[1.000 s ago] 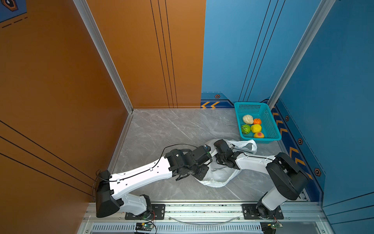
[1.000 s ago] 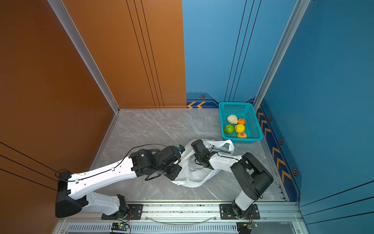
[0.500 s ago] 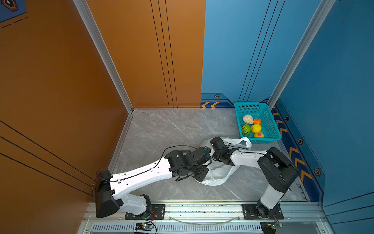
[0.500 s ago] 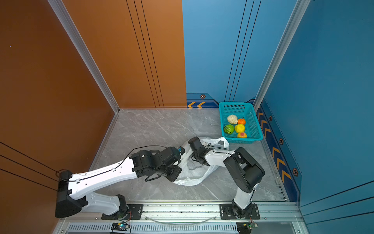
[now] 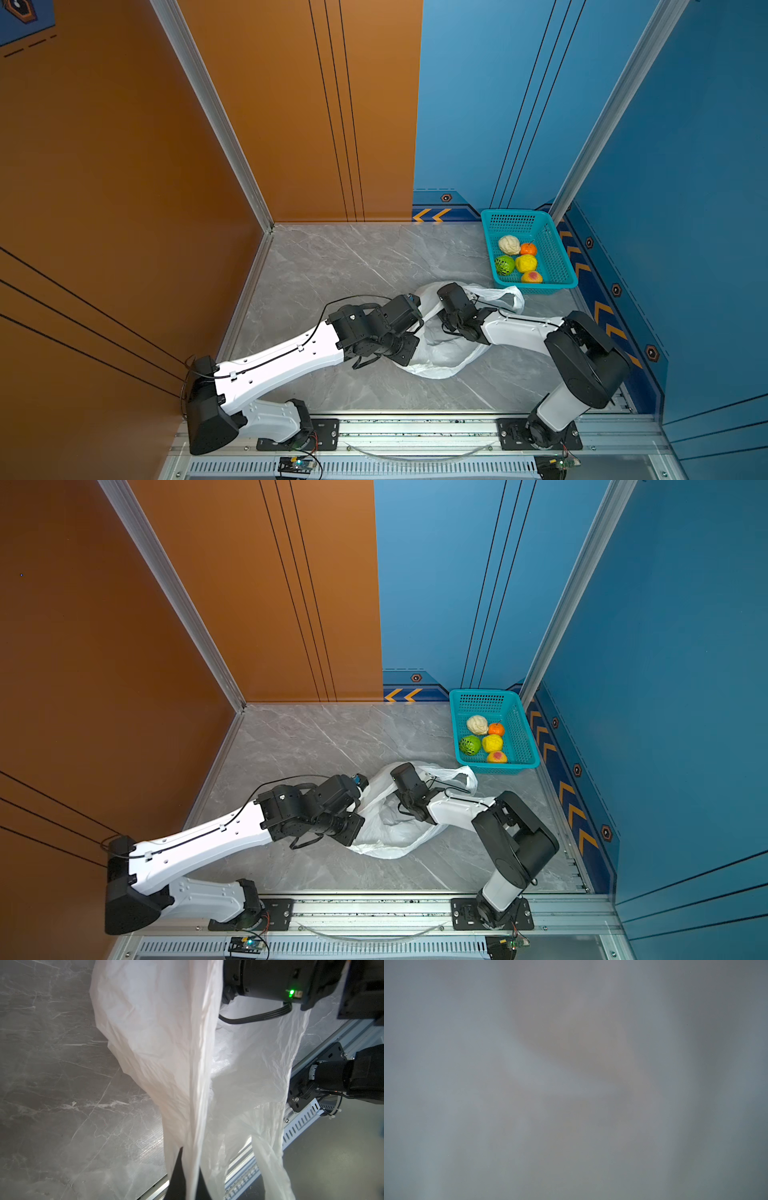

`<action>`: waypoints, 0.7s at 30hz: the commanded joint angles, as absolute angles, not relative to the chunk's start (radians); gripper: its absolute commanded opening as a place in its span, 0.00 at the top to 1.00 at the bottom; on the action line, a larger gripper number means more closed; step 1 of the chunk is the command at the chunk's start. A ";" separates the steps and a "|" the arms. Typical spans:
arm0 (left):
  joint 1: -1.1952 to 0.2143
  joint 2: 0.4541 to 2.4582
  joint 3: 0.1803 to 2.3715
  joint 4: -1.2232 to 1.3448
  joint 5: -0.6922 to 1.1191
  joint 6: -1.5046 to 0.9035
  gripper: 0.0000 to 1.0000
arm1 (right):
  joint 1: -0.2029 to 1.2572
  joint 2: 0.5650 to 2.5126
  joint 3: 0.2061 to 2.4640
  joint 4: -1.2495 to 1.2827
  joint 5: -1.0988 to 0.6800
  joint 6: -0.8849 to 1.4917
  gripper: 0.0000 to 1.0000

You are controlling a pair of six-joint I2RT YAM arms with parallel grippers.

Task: Untie the knot of the plastic bag and take out the fruit
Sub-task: Pick up the fruit from the plastic bag.

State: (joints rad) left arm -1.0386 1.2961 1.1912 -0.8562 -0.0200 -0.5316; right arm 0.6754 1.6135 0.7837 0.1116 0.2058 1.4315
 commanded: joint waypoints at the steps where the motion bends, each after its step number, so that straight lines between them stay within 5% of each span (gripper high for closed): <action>1: -1.026 1.278 1.185 -0.868 -0.053 -0.543 1.00 | 0.690 1.548 0.756 0.055 0.187 1.396 0.67; 21: -0.927 1.265 1.203 -0.852 -0.075 -0.596 1.00 | 0.805 1.115 0.729 -0.384 0.164 1.266 0.66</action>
State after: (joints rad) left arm -0.9352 1.2819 1.1915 -0.8539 -0.0639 -0.5789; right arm 0.8059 1.1664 0.7036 -0.2451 0.1570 1.3151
